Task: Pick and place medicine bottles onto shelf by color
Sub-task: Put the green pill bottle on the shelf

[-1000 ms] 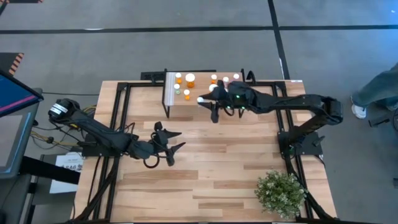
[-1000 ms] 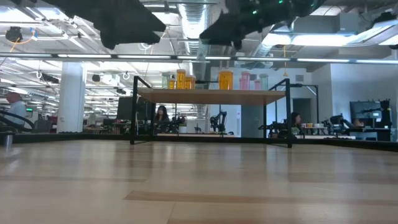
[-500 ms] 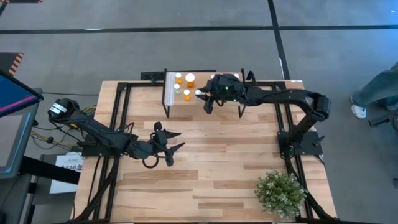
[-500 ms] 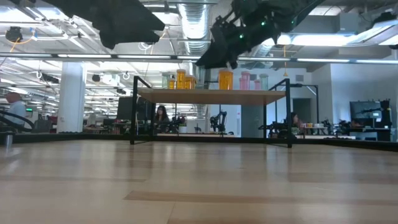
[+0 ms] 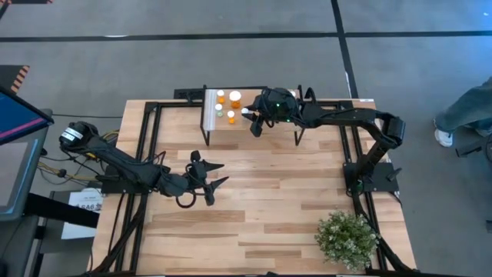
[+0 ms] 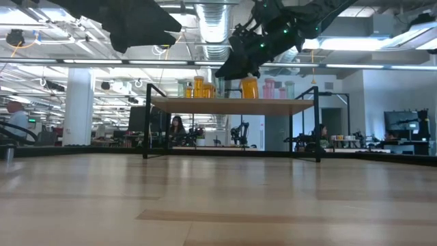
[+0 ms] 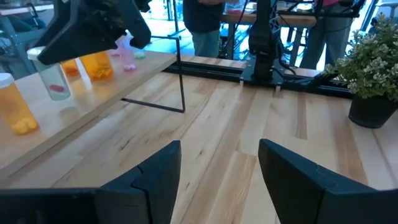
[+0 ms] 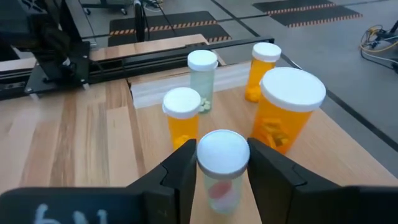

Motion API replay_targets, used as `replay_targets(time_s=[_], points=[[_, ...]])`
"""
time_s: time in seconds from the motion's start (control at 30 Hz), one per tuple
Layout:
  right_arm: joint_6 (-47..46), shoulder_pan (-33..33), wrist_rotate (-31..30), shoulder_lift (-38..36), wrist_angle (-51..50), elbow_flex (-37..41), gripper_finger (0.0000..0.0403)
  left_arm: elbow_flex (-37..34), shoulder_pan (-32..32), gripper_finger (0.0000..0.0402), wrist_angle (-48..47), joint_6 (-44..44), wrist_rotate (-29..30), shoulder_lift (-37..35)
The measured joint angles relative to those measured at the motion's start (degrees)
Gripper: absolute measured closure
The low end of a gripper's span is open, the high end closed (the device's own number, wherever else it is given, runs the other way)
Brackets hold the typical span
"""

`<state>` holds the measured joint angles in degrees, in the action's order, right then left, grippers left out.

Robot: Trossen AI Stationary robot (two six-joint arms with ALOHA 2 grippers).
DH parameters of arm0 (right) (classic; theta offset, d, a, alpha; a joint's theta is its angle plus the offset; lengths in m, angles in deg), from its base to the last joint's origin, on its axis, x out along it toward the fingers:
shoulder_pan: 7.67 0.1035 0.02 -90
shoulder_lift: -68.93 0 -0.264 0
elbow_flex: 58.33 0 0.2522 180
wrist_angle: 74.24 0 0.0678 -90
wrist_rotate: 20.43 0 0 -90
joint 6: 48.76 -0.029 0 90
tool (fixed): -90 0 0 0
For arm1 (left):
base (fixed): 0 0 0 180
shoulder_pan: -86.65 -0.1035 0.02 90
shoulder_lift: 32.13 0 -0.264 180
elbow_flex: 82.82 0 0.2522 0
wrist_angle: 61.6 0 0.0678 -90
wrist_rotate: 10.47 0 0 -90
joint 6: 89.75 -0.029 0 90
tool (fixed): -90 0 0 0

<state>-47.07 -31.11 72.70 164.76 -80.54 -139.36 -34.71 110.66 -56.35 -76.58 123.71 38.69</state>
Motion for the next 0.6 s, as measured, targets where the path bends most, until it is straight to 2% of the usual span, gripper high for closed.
replay_targets(time_s=[0.6], points=[[-0.1, 0.1, 0.0, -0.2, -0.4, 0.1, 0.0222, 0.0, 0.0, 0.0197, 0.0, 0.0, 0.0, 0.0]])
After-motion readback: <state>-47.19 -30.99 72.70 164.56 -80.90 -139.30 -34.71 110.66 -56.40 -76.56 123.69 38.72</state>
